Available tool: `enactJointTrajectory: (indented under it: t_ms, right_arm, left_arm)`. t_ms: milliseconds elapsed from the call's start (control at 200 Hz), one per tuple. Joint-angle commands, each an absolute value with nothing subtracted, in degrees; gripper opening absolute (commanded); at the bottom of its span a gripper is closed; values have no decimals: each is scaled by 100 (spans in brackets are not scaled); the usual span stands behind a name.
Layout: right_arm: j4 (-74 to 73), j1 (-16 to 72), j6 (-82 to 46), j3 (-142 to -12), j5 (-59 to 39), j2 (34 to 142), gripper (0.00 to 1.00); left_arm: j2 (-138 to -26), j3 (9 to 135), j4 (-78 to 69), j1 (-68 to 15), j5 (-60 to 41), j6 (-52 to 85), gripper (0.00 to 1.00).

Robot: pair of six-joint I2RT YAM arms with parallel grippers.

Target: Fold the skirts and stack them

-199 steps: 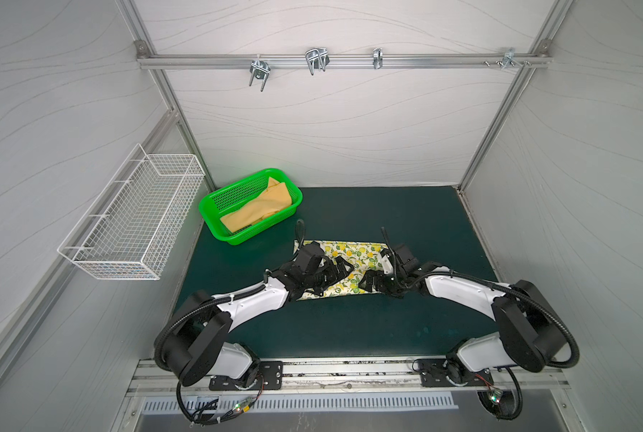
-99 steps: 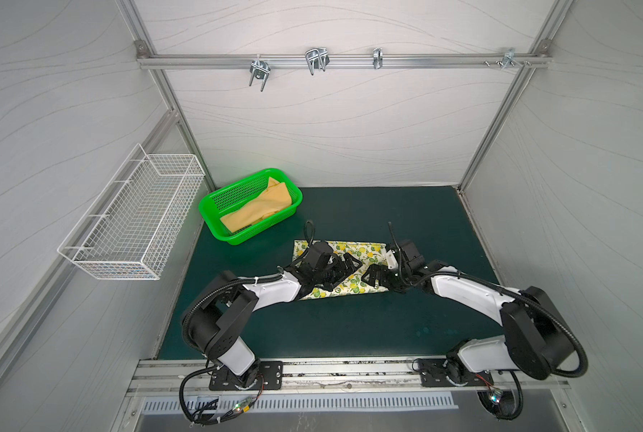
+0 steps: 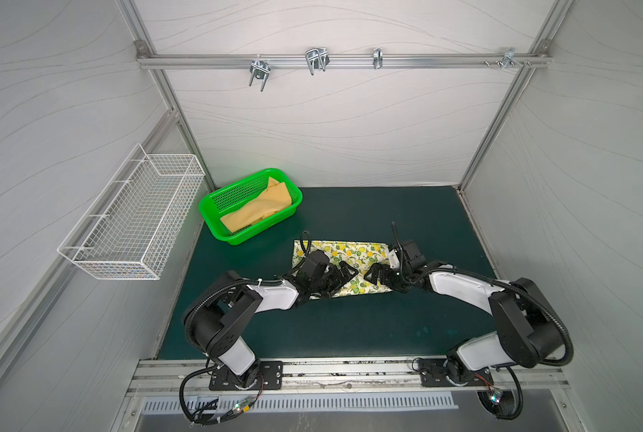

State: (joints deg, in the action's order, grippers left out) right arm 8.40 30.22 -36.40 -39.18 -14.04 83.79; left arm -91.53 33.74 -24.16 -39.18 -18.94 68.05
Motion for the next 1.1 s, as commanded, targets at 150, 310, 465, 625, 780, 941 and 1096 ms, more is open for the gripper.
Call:
enactJointTrajectory:
  t_ms: [150, 310, 465, 625, 780, 941, 1096]
  right_arm:
    - [1042, 2918, -3560, -3656, -1261, 8466, 99]
    - [1109, 2877, -3507, -3663, -1247, 8477, 99]
    - [1199, 2877, -3489, -3759, -1272, 8482, 99]
    - [1353, 2874, -3481, -3996, -1298, 8456, 99]
    - [1570, 2875, -3511, -4361, -1400, 8378, 99]
    - [1897, 2876, -3457, -4914, -1406, 8322, 99]
    - [2062, 2866, -3343, -5492, -1414, 8543, 99]
  left_arm:
    - [-8934, 2858, -2575, -3655, -1726, 6832, 99]
    - [-8665, 2518, -2558, -3223, -1899, 6779, 99]
    - [-7957, 2465, -1699, -2990, -1809, 6475, 99]
    - [-7169, 2527, -694, -2967, -1521, 6099, 99]
    - [-6546, 2406, -74, -2949, -1215, 5918, 99]
    - [-6455, 2149, -130, -2793, -1185, 5867, 99]
    - [-6738, 1995, -352, -2659, -1242, 5813, 99]
